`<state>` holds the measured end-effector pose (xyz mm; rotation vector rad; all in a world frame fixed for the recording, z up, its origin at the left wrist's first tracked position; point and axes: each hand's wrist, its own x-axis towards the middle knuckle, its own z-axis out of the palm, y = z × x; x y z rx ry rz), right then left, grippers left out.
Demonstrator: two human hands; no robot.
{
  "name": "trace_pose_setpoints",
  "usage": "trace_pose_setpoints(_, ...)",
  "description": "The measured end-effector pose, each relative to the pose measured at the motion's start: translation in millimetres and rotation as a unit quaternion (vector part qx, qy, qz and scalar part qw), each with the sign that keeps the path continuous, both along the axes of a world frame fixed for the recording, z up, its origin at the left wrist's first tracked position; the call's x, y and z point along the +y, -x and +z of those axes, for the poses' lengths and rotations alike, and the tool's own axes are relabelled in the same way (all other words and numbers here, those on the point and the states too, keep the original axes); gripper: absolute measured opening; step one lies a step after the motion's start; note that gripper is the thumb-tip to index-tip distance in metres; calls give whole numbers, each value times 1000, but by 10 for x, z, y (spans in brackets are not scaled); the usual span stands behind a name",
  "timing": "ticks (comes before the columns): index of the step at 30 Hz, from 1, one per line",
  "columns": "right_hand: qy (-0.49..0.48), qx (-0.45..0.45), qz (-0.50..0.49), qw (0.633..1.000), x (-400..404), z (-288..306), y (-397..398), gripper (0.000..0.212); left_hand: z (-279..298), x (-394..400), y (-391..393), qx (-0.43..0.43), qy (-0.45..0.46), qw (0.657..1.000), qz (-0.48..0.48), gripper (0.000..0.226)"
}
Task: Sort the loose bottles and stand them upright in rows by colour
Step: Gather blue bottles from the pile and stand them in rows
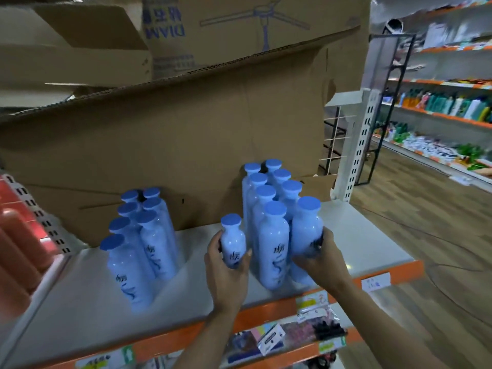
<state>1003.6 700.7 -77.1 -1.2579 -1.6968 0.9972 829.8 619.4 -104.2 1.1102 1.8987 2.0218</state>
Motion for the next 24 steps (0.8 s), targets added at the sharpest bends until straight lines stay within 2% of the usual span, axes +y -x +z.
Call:
trace_pose_setpoints(4,-5,-38,-9,999,54,-82,-113,68,-68,54,-48,-1,-3,1000,-5,55)
trace_pose_setpoints(7,-23,-58,-19,998,60,-104,-78,67,-96,73,-42,-3,-2,1000,-9,60)
trace_pose_setpoints(17,-48,-21,-3,999,50,-159,6,65,-172,-1,238,-21,-6,1000,-20,69)
trace_pose_setpoints(24,-56,-53,-9,997,46,-194,31,63,-231,-71,324,-31,12,999,-31,65)
